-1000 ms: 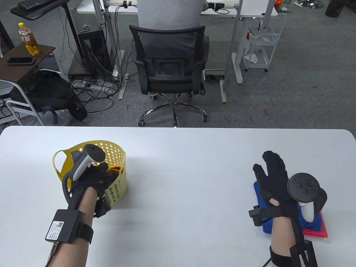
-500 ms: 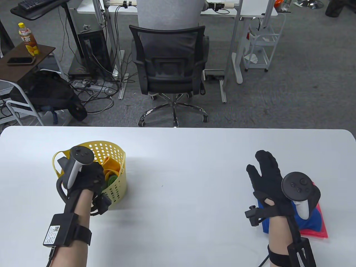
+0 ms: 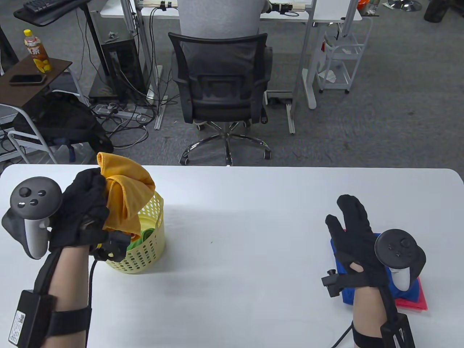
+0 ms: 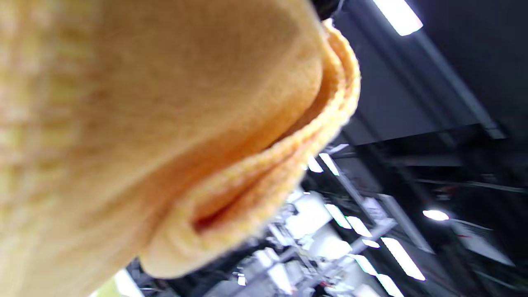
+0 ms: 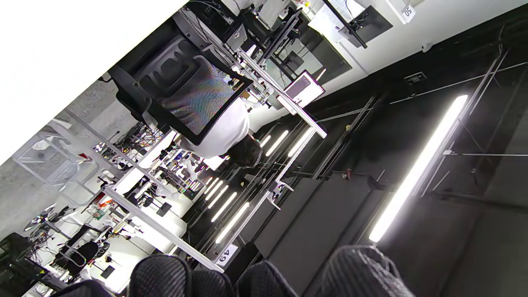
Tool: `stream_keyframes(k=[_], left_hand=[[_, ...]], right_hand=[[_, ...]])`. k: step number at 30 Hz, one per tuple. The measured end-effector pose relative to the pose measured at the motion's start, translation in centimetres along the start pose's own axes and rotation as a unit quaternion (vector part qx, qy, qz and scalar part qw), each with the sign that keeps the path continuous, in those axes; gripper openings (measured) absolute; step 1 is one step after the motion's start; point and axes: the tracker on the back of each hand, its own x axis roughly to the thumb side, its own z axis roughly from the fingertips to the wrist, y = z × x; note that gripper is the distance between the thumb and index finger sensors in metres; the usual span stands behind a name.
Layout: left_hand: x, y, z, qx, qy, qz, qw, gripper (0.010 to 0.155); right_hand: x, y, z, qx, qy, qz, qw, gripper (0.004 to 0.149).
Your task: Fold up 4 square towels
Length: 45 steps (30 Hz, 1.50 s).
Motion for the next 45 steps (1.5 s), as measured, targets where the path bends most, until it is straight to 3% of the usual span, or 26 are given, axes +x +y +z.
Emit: stream_keyframes(k=[4, 8, 11, 14, 17, 19, 21, 24, 28, 33, 36, 39, 41, 45], left_hand=[[4.5, -1.8, 3.0, -0.046, -0.074, 0.031, 0.996, 0.043], [7.0, -6.6, 5.7, -0.136, -0.105, 0.052, 0.984, 0.043], [6.6, -10.7, 6.5, -0.2, -0.094, 0.06, 0.973, 0.043], [2.9, -16.4, 6.4, -0.244, -0.037, 0.039, 0.968, 0.043], [-4.4, -22.8, 6.0, -0.31, 0.057, -0.054, 0.948, 0.045], [-8.2, -24.8, 5.8, -0.306, 0.071, -0.117, 0.942, 0.053], [-10.5, -25.2, 5.7, -0.281, 0.078, -0.153, 0.944, 0.057], [-11.9, -24.5, 5.7, -0.296, 0.058, -0.176, 0.937, 0.054], [-11.9, -24.7, 7.0, -0.351, -0.022, -0.263, 0.898, 0.049], [-12.9, -27.2, 9.0, -0.351, -0.071, -0.362, 0.861, 0.054], [-13.5, -28.5, 9.6, -0.334, -0.057, -0.36, 0.869, 0.06], [-13.9, -29.4, 10.0, -0.314, -0.051, -0.409, 0.856, 0.064], [-14.0, -30.0, 10.4, -0.284, -0.05, -0.424, 0.858, 0.055], [-13.6, -29.7, 10.3, -0.291, -0.057, -0.409, 0.863, 0.041]], right_hand=[[0.4, 0.0, 0.1, 0.004, -0.007, -0.003, 1.0, 0.071], [0.6, -0.3, 0.3, 0.003, -0.011, -0.01, 1.0, 0.071], [0.6, -0.4, 0.4, 0.002, -0.011, -0.009, 1.0, 0.071], [0.5, -0.3, 0.5, 0.004, -0.008, -0.006, 1.0, 0.071], [0.4, 0.0, 0.4, 0.015, -0.001, -0.001, 1.0, 0.071], [0.3, 0.2, 0.4, 0.021, 0.002, 0.001, 1.0, 0.071], [0.3, 0.5, 0.3, 0.024, 0.001, 0.005, 1.0, 0.071], [0.5, 1.0, 0.3, 0.03, -0.004, 0.009, 1.0, 0.071], [0.8, 1.5, 0.3, 0.037, -0.007, 0.012, 0.999, 0.071], [0.9, 2.1, 0.4, 0.042, -0.008, 0.024, 0.999, 0.071], [1.0, 2.3, 0.5, 0.043, -0.009, 0.029, 0.999, 0.071], [1.2, 2.6, 0.6, 0.048, -0.012, 0.034, 0.998, 0.071], [1.3, 2.9, 0.6, 0.052, -0.016, 0.036, 0.998, 0.071], [1.4, 3.4, 0.6, 0.062, -0.019, 0.039, 0.997, 0.072]])
